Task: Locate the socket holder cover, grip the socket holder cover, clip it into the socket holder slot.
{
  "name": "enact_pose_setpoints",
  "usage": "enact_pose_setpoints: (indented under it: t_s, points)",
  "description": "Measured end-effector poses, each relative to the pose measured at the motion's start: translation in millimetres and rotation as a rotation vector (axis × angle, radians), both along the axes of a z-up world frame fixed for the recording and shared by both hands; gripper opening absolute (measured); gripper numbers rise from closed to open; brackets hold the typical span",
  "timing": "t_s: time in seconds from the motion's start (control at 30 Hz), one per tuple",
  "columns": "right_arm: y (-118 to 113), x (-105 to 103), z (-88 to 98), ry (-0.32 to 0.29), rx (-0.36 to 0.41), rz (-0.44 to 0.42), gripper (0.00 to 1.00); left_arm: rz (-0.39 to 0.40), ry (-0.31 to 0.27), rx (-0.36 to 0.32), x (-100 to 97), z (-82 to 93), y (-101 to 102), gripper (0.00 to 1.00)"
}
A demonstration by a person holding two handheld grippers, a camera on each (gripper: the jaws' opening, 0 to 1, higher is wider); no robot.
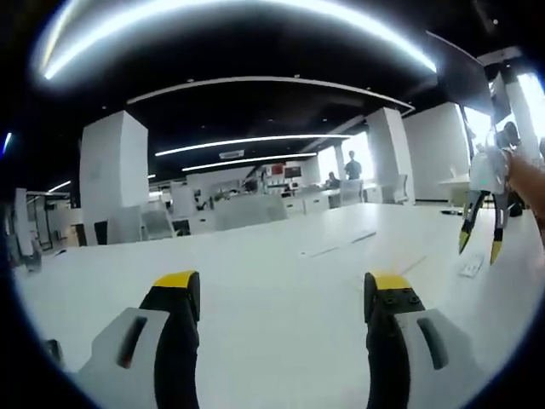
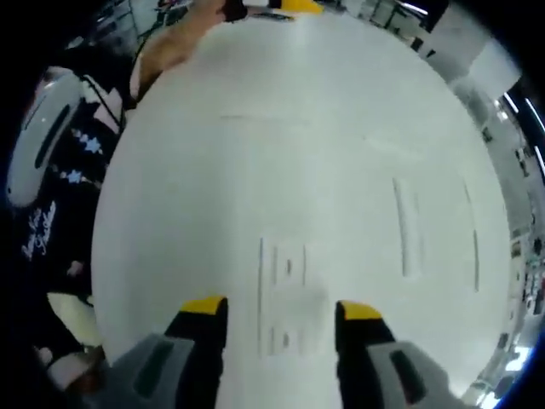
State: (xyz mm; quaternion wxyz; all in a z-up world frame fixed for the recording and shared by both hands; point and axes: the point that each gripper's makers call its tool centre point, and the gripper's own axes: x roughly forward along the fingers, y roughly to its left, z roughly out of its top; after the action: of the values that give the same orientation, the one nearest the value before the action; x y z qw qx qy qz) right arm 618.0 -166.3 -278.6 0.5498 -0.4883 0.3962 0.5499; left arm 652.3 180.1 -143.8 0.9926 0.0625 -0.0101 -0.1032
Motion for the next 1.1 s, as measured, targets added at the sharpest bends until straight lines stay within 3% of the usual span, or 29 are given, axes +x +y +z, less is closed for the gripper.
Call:
enact_pose_setpoints:
  t_s: [0.37,0.67,1.1]
  points:
    - [0.9,-0.3,-4.7,0.034,-0.022,-0.016,0.51,0.006,0.011,0.002,1.0,-2.9,1.9,0.78]
    - [-1.6,-3.2,-6.5,0.088,0.004,-0.057,0.48,-0.012,0.008,-0.004,0.7,-1.9,-1.8,0.78]
    - [-0.2,-4.1,-6.1,0.104,-0.013,-0.024,0.47,-0.006,0.003,-0.005,0.2,-0.6,-0.8,0.78]
